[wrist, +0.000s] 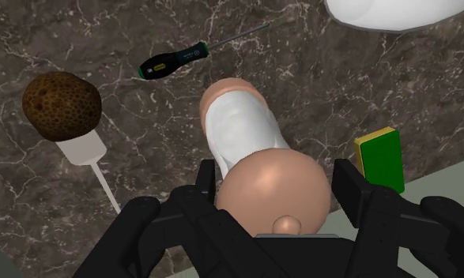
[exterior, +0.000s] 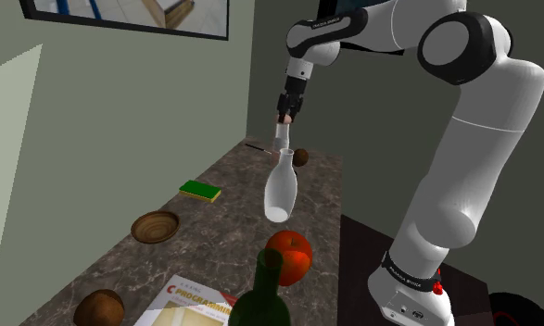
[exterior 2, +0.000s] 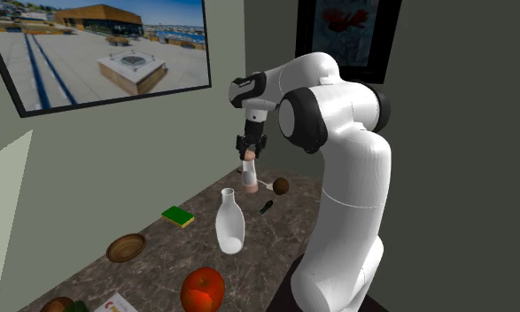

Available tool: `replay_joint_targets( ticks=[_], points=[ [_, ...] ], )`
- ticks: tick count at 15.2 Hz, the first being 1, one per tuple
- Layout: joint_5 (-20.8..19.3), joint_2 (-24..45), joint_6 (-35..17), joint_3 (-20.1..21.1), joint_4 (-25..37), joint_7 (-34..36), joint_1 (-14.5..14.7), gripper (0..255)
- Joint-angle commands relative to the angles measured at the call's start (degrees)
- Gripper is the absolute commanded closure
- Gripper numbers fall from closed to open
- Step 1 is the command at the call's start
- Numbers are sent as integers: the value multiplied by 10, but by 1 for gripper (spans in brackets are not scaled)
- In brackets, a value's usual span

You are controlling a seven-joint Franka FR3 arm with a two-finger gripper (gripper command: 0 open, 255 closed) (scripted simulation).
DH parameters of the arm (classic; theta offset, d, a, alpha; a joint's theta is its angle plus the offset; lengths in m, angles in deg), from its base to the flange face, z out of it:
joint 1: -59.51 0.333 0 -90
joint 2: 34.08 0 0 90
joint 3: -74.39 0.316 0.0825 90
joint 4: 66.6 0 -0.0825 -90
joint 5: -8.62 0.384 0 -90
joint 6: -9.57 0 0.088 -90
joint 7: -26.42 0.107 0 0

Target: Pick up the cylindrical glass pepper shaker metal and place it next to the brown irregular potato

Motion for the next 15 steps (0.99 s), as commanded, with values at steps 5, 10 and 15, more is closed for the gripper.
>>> replay_joint_targets(
  ticks=[5,10,15],
  points=[
    [-3,-2,44,0,43,8,0,255],
    [-3,0,83,-1,83,13,-1,255],
    [-1,6,123,-3,129,17,-3,255]
  ],
)
